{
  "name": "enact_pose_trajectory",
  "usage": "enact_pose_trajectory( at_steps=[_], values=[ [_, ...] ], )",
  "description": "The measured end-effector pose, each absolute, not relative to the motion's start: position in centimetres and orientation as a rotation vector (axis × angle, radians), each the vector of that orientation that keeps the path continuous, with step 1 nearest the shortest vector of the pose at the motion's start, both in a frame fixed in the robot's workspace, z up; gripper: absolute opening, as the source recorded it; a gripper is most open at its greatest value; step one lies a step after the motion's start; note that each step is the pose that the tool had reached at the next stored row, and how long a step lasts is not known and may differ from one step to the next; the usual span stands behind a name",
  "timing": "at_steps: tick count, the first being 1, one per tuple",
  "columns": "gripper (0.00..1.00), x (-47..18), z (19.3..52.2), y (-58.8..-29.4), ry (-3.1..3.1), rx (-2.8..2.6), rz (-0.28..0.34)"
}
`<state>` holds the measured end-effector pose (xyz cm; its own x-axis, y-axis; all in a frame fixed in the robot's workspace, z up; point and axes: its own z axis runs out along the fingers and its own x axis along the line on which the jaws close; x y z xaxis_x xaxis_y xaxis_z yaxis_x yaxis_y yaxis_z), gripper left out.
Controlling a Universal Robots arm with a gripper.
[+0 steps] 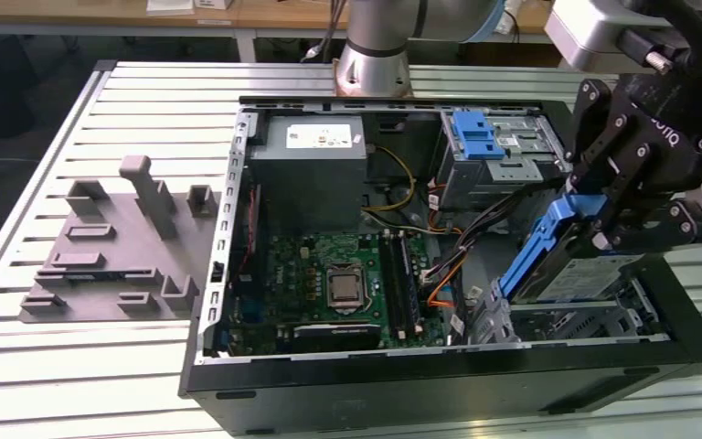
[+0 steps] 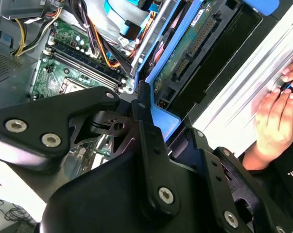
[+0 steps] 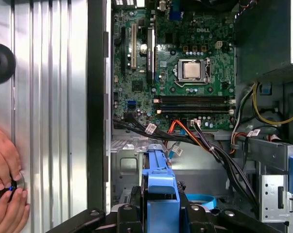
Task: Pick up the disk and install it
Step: 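Insert the disk into the insertion slot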
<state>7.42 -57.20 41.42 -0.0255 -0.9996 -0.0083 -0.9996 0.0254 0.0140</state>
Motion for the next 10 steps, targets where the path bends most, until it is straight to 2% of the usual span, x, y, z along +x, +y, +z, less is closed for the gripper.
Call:
enact_pose_trajectory(
  at_steps=[10],
  values=[
    [0.36, 7.42, 40.74, -57.2, -2.247, 2.19, -0.025]
  ],
)
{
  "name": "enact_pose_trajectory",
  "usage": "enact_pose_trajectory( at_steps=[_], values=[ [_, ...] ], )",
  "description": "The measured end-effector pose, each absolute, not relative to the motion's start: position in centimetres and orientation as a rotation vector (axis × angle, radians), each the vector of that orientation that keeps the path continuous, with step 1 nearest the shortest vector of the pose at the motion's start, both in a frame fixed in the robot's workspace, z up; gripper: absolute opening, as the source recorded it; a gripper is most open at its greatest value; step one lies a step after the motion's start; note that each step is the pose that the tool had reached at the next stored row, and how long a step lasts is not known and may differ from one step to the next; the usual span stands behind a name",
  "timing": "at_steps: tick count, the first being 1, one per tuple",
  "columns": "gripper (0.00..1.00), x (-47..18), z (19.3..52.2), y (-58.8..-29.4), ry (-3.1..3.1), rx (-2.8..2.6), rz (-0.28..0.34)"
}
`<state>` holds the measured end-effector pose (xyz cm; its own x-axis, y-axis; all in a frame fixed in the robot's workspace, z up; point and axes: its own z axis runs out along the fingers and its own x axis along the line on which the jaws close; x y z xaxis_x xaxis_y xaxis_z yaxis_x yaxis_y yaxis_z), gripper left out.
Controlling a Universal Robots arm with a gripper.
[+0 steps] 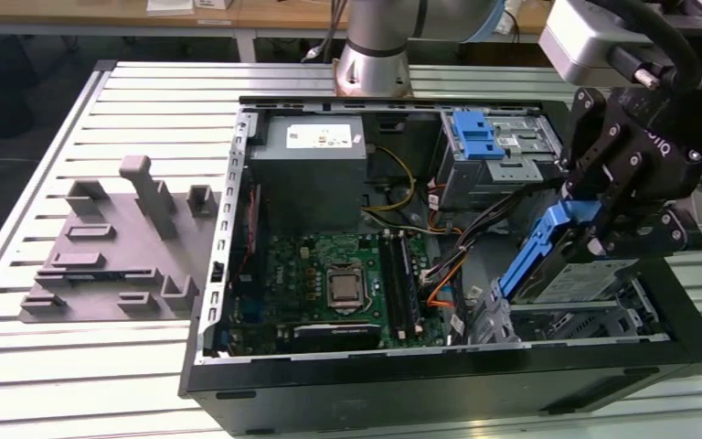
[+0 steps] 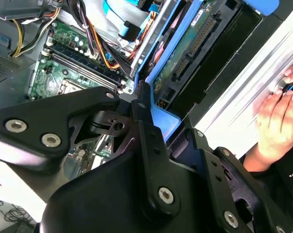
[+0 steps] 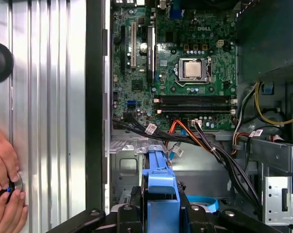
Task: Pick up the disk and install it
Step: 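Insert the disk into the insertion slot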
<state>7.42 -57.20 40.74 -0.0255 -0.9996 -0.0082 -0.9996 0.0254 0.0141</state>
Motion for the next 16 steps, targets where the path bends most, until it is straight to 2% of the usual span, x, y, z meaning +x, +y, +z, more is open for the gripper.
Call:
enact_pose_trajectory(
  at_steps=[16],
  values=[
    [0.36, 7.4, 39.5, -57.2, -2.247, 2.19, -0.025]
  ],
)
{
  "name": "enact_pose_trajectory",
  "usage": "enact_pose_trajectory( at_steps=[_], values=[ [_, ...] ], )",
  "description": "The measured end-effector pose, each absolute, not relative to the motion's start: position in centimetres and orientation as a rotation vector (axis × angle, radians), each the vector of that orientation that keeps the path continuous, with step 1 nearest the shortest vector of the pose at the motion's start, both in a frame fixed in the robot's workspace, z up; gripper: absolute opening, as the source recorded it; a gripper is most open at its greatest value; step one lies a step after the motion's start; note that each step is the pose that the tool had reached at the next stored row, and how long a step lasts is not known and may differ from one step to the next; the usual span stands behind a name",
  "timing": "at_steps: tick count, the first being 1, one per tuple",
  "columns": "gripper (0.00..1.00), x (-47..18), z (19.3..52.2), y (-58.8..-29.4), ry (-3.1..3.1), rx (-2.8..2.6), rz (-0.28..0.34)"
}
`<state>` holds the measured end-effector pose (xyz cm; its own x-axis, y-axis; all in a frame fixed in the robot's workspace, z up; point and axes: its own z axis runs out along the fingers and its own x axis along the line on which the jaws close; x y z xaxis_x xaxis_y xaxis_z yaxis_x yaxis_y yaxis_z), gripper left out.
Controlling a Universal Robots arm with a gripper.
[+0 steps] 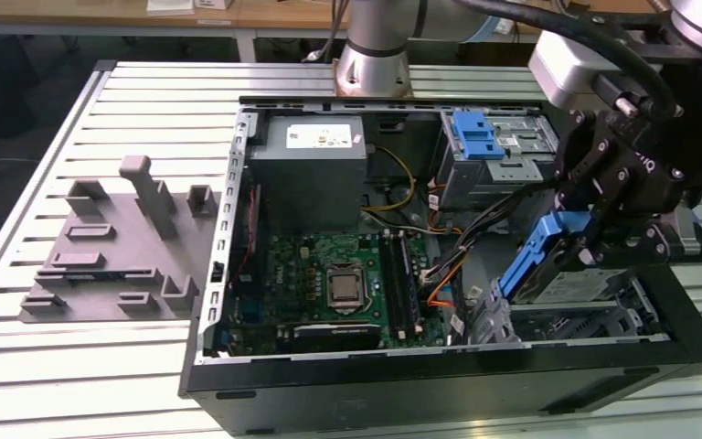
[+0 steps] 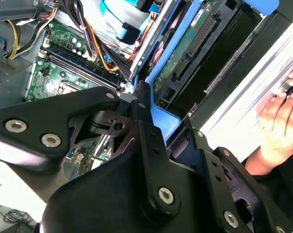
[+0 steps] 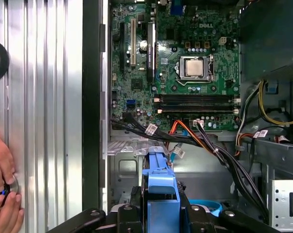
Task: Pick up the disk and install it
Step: 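Insert the disk into the insertion slot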
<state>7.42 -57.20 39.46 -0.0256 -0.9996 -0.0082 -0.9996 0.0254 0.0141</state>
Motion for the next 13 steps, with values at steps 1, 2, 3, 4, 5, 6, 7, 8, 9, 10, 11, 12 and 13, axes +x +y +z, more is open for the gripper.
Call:
enact_pose_trajectory(
  at_steps=[1, 2, 3, 4, 5, 6, 7, 8, 9, 10, 11, 12, 13],
  values=[
    [0.36, 7.4, 39.4, -57.2, -2.247, 2.19, -0.025],
    [0.36, 7.4, 39.3, -57.2, -2.247, 2.19, -0.025],
    [0.36, 7.4, 39.2, -57.2, -2.247, 2.19, -0.025],
    [0.36, 7.4, 39.1, -57.2, -2.247, 2.19, -0.025],
    [0.36, 7.4, 39.0, -57.2, -2.247, 2.19, -0.025],
    [0.36, 7.4, 38.9, -57.2, -2.247, 2.19, -0.025],
    [0.36, 7.4, 38.8, -57.2, -2.247, 2.19, -0.025],
    [0.36, 7.4, 38.8, -57.2, -2.247, 2.19, -0.025],
    [0.36, 7.4, 38.7, -57.2, -2.247, 2.19, -0.025],
    [0.36, 7.4, 38.6, -57.2, -2.247, 2.19, -0.025],
    [0.36, 7.4, 38.5, -57.2, -2.247, 2.19, -0.025],
    [0.36, 7.4, 38.4, -57.2, -2.247, 2.19, -0.025],
    [0.36, 7.4, 38.3, -57.2, -2.247, 2.19, -0.025]
  ],
)
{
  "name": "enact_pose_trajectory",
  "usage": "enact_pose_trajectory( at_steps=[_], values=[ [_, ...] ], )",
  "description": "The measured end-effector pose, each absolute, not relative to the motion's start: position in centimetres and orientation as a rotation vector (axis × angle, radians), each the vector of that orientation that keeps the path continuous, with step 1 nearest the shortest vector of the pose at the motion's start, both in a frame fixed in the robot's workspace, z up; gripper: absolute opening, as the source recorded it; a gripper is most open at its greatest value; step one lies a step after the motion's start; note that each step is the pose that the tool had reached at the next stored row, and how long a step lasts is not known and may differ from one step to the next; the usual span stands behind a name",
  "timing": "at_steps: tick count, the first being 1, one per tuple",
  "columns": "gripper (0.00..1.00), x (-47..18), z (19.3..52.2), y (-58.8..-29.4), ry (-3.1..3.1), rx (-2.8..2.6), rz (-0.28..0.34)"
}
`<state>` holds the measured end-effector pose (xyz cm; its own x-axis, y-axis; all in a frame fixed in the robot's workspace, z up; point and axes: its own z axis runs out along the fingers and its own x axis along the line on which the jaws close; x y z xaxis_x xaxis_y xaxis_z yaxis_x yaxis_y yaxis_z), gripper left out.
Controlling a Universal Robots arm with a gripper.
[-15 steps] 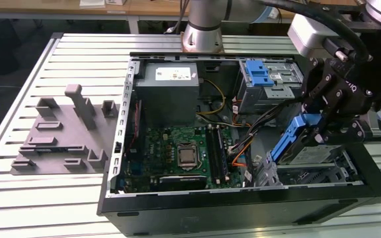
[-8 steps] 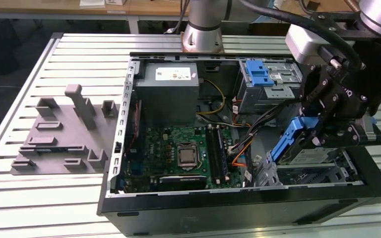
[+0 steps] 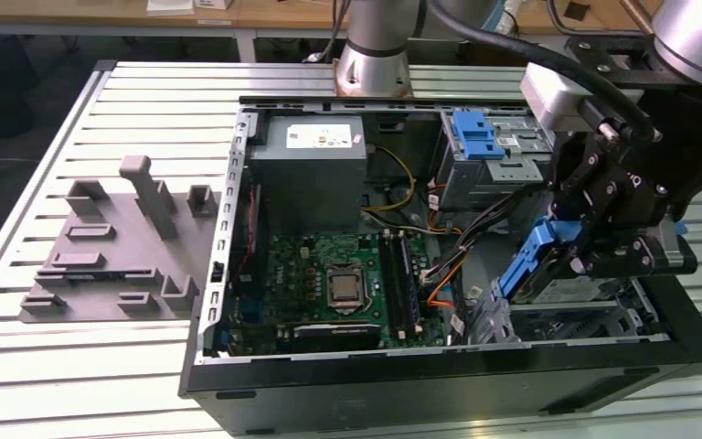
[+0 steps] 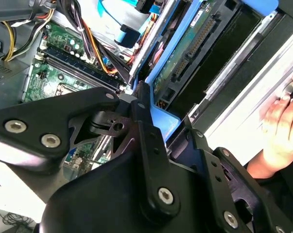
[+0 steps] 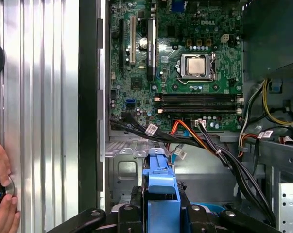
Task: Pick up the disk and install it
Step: 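Insert the disk into the insertion slot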
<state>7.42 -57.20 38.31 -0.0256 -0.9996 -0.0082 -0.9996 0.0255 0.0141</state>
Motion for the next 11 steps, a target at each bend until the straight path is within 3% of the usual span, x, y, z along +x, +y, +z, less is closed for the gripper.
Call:
enact_pose_trajectory(
  at_steps=[11],
  values=[
    [0.36, 7.42, 37.32, -57.2, -2.247, 2.19, -0.025]
  ],
)
